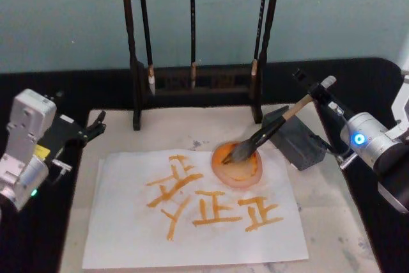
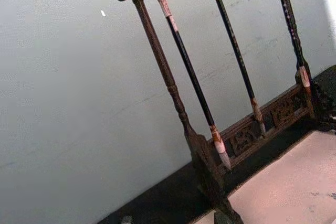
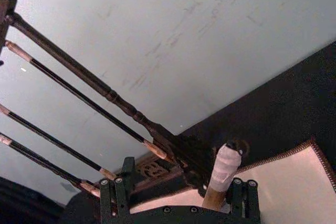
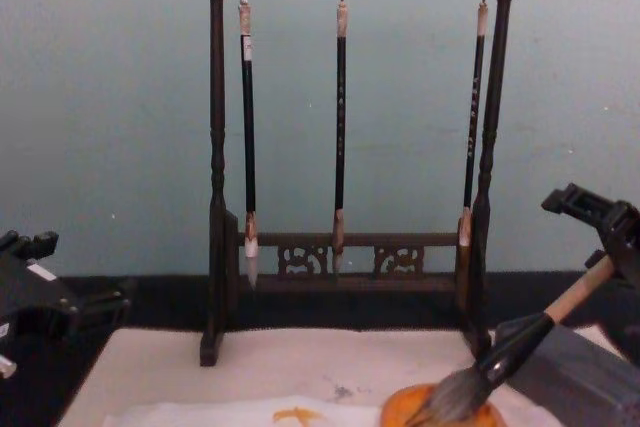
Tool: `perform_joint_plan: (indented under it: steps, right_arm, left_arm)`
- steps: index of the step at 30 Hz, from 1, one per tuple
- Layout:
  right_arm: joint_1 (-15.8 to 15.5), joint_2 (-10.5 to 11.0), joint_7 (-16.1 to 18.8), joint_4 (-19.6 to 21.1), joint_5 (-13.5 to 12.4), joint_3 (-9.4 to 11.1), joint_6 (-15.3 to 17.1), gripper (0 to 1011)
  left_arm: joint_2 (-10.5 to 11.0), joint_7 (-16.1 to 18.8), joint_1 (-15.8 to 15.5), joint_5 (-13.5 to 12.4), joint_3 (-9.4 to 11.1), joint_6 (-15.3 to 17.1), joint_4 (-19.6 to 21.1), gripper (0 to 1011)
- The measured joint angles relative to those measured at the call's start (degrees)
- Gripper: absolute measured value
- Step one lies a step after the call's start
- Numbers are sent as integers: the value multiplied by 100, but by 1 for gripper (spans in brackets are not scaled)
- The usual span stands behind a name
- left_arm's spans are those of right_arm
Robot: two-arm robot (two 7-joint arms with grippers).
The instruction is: Pick up the brush from the inkstone, write on the paper, then place the brush back to its original position.
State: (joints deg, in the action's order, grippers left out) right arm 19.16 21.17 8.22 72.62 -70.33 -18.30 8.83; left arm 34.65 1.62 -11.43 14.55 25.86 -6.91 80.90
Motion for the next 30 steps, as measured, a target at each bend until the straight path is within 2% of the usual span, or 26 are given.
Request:
perform_joint_plan:
  steps: [5,12,30]
  right_arm:
    - [55,50,34,-115,72,-121,-13,1000]
    - [119,43,37,-265,160,-186,-35,1000]
    - [86,39,10,-353,201,-108,-28,1000]
  left_arm:
    - [0,0,0,0,0,0,0,1009]
    - [0,0,0,0,0,0,0,1009]
    - [0,0,0,0,0,0,0,1010]
